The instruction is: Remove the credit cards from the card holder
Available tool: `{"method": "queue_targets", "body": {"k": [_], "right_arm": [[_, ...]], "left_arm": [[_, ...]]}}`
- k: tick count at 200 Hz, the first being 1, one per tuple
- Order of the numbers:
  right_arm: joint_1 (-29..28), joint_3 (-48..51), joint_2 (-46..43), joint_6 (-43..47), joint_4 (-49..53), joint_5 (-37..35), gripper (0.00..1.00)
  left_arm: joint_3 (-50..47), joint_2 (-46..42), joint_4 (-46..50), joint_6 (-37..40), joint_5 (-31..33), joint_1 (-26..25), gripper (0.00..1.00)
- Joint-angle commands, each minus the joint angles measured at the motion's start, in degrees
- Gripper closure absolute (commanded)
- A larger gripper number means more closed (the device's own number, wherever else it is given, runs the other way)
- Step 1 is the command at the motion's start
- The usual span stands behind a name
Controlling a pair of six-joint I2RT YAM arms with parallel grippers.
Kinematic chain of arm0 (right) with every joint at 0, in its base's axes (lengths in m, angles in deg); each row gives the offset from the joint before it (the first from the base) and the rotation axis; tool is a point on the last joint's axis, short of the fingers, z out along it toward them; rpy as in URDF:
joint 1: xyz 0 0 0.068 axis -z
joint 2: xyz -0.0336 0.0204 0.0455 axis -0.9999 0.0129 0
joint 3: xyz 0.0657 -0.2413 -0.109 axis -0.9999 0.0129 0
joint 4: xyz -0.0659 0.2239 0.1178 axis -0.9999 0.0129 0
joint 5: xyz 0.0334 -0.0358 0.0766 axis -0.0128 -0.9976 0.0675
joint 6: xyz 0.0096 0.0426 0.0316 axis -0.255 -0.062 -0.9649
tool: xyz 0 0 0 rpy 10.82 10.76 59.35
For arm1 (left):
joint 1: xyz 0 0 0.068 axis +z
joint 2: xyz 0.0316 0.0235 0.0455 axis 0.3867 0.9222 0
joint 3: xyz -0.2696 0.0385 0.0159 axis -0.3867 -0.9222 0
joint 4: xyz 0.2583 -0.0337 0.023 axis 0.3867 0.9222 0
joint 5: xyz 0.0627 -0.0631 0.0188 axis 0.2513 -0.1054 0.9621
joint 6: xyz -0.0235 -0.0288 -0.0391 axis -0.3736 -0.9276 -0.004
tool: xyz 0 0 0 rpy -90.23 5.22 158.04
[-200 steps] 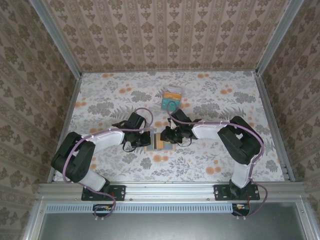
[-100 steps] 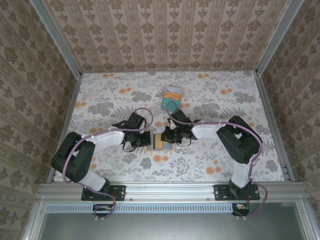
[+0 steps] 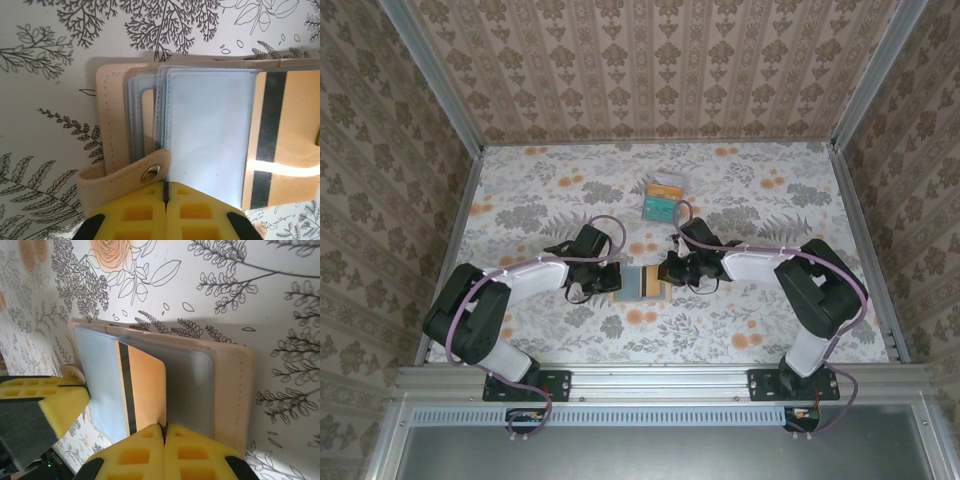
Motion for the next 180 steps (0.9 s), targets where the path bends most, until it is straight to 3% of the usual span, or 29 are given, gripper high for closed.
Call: {"method": "queue_targets", "body": {"k": [1, 94, 137, 180], "right_arm": [[1.2, 1.0, -3.5, 3.2, 4.9, -1.0, 1.00], [3.2, -4.8, -12.0, 11.3, 17.2, -3.8, 1.00], [3.1, -7.8, -14.7, 15.2, 21.2, -6.5, 1.00], [3.2, -13.2, -16.0, 21.8, 27.2, -10.4, 1.00]], "left_arm": [[-0.2, 2.5, 4.6, 0.8, 2.6, 0.7, 1.00], [5.4, 1.1, 7.7, 2.5, 2.5, 1.4, 1.00], [10.9, -1.4, 11.4, 3.4, 3.9, 1.5, 0.76], [14.9, -4.7, 12.6, 2.5, 7.2, 1.6, 0.36]]}}
